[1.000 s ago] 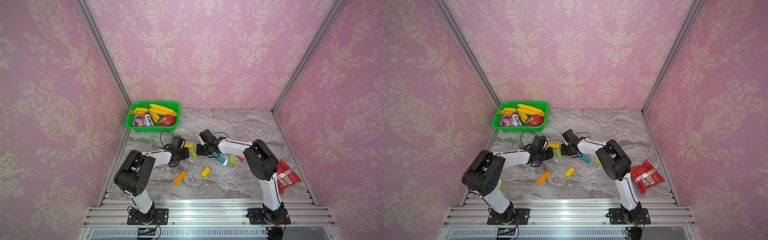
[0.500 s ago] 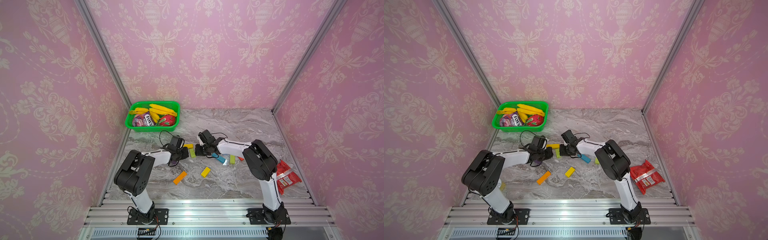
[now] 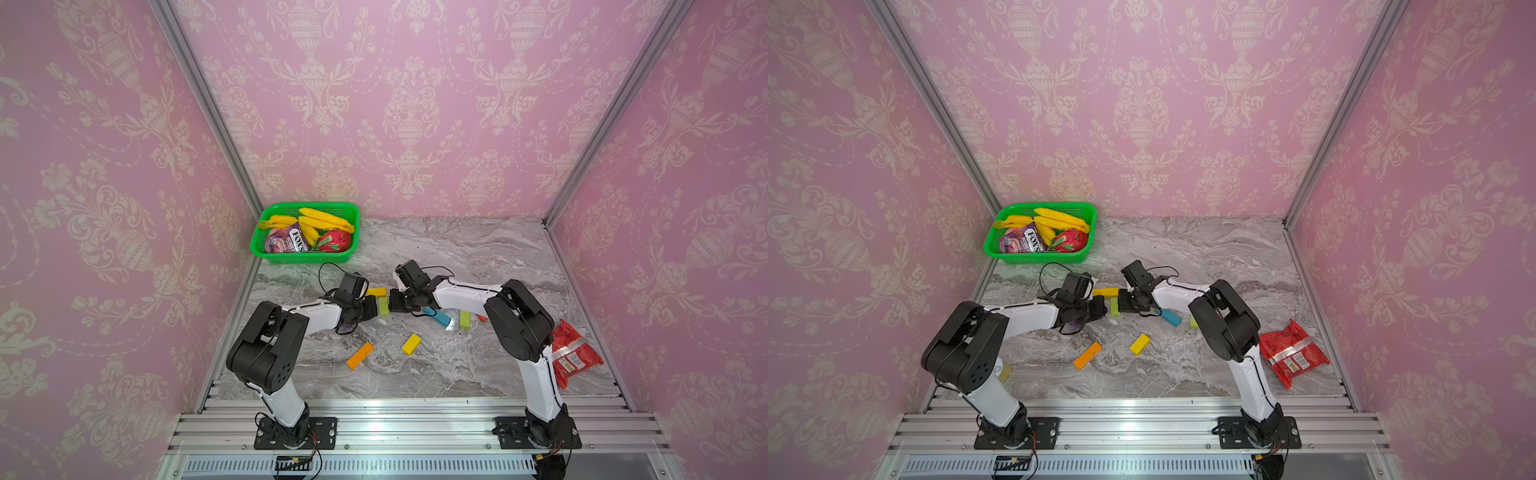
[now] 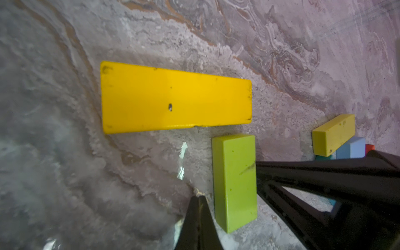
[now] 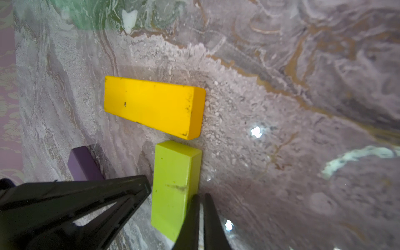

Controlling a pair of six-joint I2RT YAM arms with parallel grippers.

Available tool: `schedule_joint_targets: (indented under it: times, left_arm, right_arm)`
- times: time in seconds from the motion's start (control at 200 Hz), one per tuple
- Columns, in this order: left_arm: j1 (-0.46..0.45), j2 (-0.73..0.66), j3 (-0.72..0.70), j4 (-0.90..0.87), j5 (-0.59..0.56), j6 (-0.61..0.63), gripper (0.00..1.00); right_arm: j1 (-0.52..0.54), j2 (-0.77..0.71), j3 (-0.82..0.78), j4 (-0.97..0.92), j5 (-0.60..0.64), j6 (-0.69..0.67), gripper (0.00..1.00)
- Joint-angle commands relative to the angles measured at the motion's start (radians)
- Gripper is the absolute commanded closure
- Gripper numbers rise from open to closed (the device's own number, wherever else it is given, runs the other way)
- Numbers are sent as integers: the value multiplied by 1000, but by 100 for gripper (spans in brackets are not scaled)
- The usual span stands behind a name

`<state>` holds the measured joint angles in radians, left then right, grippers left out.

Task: Assemble the letter p with building blocks
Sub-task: Assemble the building block at the center of the board.

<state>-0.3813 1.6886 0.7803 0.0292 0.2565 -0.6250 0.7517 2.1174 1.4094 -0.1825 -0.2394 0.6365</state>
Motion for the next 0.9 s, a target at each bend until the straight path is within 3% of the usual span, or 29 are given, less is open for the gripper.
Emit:
schedule_joint_targets:
  times: [0.0, 0.895]
  left_arm:
    - [7, -33, -16, 6, 23, -13, 100]
    - [7, 71, 34, 15, 35, -14, 100]
  right_arm:
    - [10, 47, -11, -53, 5, 10, 90]
    - [3, 75, 30, -100, 23, -5, 89]
